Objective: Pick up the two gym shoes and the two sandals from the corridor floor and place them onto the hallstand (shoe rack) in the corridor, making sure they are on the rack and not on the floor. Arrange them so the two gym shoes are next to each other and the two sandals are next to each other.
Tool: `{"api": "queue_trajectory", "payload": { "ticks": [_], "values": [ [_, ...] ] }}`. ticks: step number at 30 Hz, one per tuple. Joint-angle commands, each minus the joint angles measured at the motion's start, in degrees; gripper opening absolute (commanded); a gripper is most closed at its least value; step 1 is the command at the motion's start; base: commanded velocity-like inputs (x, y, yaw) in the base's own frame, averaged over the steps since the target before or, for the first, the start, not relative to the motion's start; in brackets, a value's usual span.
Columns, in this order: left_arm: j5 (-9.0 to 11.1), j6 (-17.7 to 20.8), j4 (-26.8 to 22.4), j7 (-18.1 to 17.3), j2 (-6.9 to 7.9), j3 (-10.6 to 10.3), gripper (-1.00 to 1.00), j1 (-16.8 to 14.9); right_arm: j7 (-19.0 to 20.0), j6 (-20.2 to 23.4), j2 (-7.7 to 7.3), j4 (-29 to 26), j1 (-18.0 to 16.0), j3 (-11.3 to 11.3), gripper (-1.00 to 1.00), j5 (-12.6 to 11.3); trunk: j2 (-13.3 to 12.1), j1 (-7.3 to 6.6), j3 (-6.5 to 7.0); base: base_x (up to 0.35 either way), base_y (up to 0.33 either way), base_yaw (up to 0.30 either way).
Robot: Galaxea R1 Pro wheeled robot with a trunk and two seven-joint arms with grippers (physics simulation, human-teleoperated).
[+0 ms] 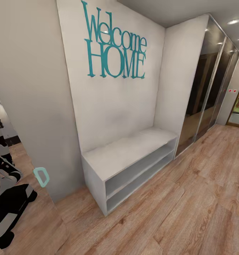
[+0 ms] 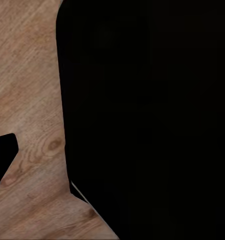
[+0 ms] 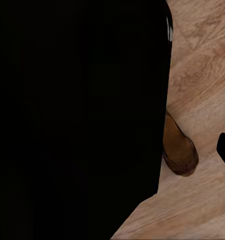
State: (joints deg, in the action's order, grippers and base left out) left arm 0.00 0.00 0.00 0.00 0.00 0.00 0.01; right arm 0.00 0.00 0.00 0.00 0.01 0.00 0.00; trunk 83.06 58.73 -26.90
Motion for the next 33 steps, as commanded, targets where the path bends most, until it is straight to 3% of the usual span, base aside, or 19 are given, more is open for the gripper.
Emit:
{"api": "queue_trajectory", "payload": {
  "ticks": [1,5,16,33],
  "values": [
    [0.3,0.3,-0.3,0.0,-0.21,0.3,1.0,0.0,-0.1,-0.3,0.33,-0.3,-0.3,0.1,1.0,0.1,0.0,0.0,-0.03,0.0,0.0,0.0],
    [0.5,1.6,0.3,0.0,-0.39,0.3,1.0,0.2,-0.1,-0.1,1.44,-1.6,-1.5,0.1,1.0,0.1,0.0,0.0,-0.03,0.0,0.0,0.0],
    [0.3,2.0,1.5,-0.4,-0.05,-0.1,1.0,0.5,-0.1,0.5,2.49,-2.1,-2.1,-0.1,1.0,0.0,0.0,0.0,-0.03,0.0,0.043,0.0],
    [0.3,1.9,1.5,-0.1,0.17,-0.1,1.0,0.1,-0.3,0.5,2.41,-3.1,-2.4,-0.3,1.0,0.0,0.0,0.0,-0.03,0.0,0.289,-0.004]
  ]
}}
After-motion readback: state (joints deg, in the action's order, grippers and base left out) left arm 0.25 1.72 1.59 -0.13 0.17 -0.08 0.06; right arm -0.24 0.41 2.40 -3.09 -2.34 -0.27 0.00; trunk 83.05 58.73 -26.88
